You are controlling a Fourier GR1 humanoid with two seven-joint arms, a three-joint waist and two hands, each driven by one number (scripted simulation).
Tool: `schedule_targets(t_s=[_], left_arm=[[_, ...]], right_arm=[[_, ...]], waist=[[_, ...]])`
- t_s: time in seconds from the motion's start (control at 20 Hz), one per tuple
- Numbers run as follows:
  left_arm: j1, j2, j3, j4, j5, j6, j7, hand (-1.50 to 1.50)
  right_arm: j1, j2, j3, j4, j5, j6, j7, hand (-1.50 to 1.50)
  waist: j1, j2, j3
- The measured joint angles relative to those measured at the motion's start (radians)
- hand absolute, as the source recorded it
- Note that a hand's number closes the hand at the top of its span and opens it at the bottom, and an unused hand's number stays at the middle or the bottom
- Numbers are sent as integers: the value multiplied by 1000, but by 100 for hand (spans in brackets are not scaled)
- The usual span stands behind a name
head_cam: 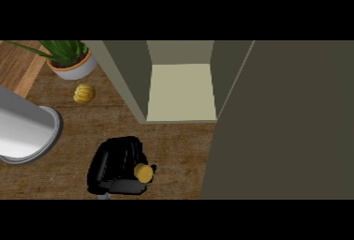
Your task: Pick up the wine, place it into the cabinet and close the cabinet
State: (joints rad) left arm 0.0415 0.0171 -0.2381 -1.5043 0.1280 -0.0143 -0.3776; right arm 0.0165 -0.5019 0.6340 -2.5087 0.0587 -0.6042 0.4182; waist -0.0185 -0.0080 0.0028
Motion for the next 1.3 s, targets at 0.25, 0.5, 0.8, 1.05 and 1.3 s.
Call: schedule_targets(t_s=[0.25,0.5,0.8,1.05,1.3], left_arm=[[-61,-11,-49,20,-2,130,18,150],[-178,-15,-46,95,-15,208,55,150],[-294,-16,-22,187,-31,237,77,150],[-400,-16,0,302,-13,244,76,150],[-494,-17,8,430,15,260,50,150]], right_arm=[[23,-14,11,-5,2,-11,-10,-150],[24,-30,6,-7,3,-14,-12,-150],[51,-43,7,-7,2,-18,-42,-150],[61,-48,9,-4,-1,-15,-62,-150],[81,-52,14,-5,-4,-10,-96,-150]], waist=[[-2,2,-2],[-4,4,-3],[-6,5,-3],[-7,6,-4],[-11,7,-3]])
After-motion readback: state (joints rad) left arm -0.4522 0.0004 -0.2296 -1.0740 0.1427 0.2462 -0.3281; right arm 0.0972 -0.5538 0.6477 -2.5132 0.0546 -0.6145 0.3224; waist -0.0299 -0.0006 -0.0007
